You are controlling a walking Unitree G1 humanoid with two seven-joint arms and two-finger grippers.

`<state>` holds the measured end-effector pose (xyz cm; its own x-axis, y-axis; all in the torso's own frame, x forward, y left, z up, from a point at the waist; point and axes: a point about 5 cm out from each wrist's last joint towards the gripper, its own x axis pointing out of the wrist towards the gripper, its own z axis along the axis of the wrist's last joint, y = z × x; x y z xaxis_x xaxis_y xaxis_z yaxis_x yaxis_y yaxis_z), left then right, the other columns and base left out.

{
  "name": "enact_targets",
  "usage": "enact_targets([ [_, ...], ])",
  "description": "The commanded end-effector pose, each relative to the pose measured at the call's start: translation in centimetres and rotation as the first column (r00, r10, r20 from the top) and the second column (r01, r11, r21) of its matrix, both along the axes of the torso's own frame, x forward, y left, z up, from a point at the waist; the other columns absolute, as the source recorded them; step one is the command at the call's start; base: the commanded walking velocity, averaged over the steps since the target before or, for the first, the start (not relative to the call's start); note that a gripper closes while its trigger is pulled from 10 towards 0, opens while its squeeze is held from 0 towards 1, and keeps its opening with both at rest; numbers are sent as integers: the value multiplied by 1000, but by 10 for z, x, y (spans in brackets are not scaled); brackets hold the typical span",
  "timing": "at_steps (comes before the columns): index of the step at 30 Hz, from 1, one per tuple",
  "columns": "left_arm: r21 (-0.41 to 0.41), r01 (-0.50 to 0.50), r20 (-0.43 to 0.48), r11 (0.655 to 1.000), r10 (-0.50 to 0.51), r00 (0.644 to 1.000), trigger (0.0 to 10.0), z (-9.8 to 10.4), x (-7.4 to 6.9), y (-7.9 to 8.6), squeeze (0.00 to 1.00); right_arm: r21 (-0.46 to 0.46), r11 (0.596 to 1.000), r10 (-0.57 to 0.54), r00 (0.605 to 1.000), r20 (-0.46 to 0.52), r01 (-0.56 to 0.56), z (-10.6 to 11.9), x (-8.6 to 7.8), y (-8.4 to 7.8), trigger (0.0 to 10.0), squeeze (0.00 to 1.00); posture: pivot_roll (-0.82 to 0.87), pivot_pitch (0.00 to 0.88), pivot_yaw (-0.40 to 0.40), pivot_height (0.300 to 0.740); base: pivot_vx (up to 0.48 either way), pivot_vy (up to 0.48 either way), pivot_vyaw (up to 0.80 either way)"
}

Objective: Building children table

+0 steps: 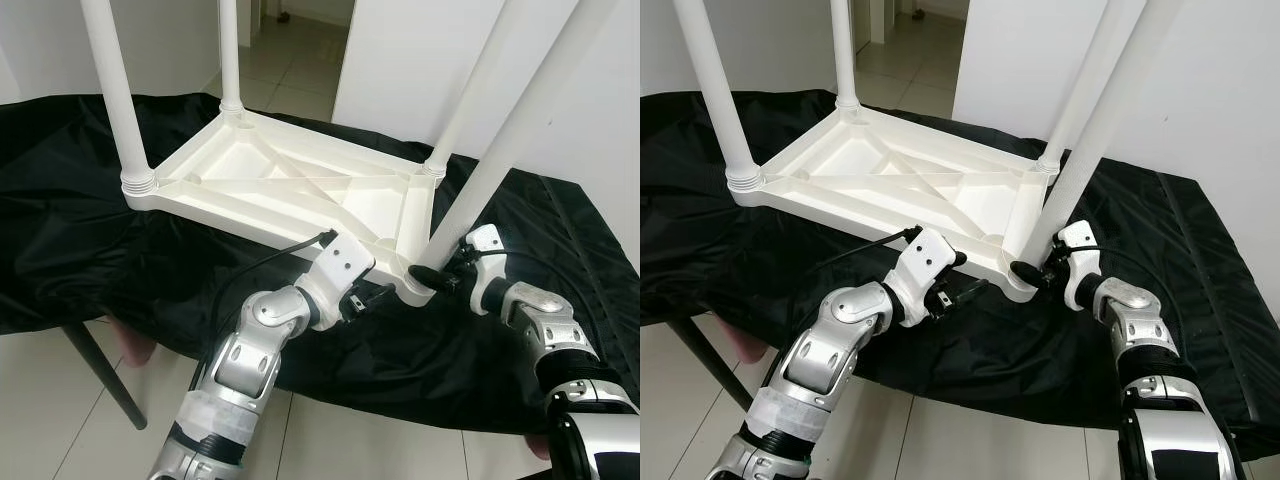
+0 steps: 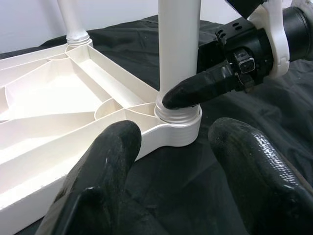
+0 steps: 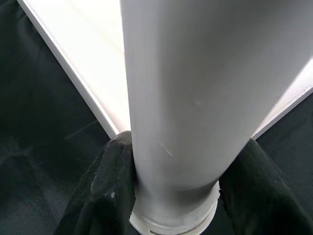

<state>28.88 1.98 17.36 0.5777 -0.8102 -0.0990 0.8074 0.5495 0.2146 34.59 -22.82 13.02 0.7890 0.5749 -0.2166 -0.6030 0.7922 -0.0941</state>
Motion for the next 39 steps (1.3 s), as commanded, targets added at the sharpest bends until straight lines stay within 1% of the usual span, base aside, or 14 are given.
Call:
enact_targets([
  [1,-17,-73,22,997,73,997,10000,3,3,-1,0,4,1000,2,999,-34,-2,-10,-4,1,10000,0,45,0,-147,740,0,0,0],
  [12,-16,-60,15,998,60,998,10000,1,1,-3,0,39,980,-197,980,-10,197,-10,-11,-8,10000,0,26,0,-137,740,0,0,0],
  [17,-20,-41,10,999,42,999,10000,2,1,-7,0,80,906,-418,908,8,416,-7,-19,-9,10000,0,-2,1,-125,740,0,0,0],
  [19,-20,-34,6,999,34,999,10000,2,0,-8,0,94,831,-553,833,18,549,-8,-27,-7,10000,0,-9,4,-123,740,0,0,0],
  [21,-20,-34,6,999,34,999,10000,2,0,-8,0,94,831,-553,833,18,549,-8,-27,-7,10000,0,-9,4,-123,740,0,0,0],
  [24,-19,-29,0,999,29,1000,10000,1,-1,-8,0,95,683,-728,685,13,724,-15,-38,-1,10000,0,-15,4,-119,740,0,0,0],
  [25,-19,-29,0,999,29,1000,10000,1,-1,-8,0,95,683,-728,685,13,724,-15,-38,-1,10000,0,-15,4,-119,740,0,0,0],
  [28,-18,-29,-1,999,29,1000,10000,0,0,-7,0,117,563,-825,564,33,818,-18,-46,10,10000,0,-13,3,-118,740,0,0,0],
  [29,-18,-29,-1,999,29,1000,10000,0,0,-7,0,117,563,-825,564,33,818,-18,-46,10,10000,0,-13,3,-118,740,0,0,0],
  [30,-17,-29,-1,999,29,1000,10000,1,0,-8,0,144,495,-867,497,23,857,-19,-49,19,10000,0,-13,2,-119,740,0,0,0],
  [32,-17,-29,-1,999,29,1000,10000,1,0,-8,0,144,495,-867,497,23,857,-19,-49,19,10000,0,-13,2,-119,740,0,0,0],
  [33,-16,-30,0,999,30,1000,10000,1,0,-8,0,172,420,-905,425,5,891,-18,-53,27,10000,0,-13,0,-118,740,0,0,0],
  [35,-17,-30,2,999,30,1000,10000,1,1,-8,0,192,443,-890,455,-19,876,-15,-49,43,10000,0,-15,0,-116,740,0,0,0],
  [39,-16,-29,3,999,29,1000,10000,2,2,-9,0,194,484,-868,496,-13,853,-12,-46,46,10000,0,-13,0,-119,740,0,0,0],
])
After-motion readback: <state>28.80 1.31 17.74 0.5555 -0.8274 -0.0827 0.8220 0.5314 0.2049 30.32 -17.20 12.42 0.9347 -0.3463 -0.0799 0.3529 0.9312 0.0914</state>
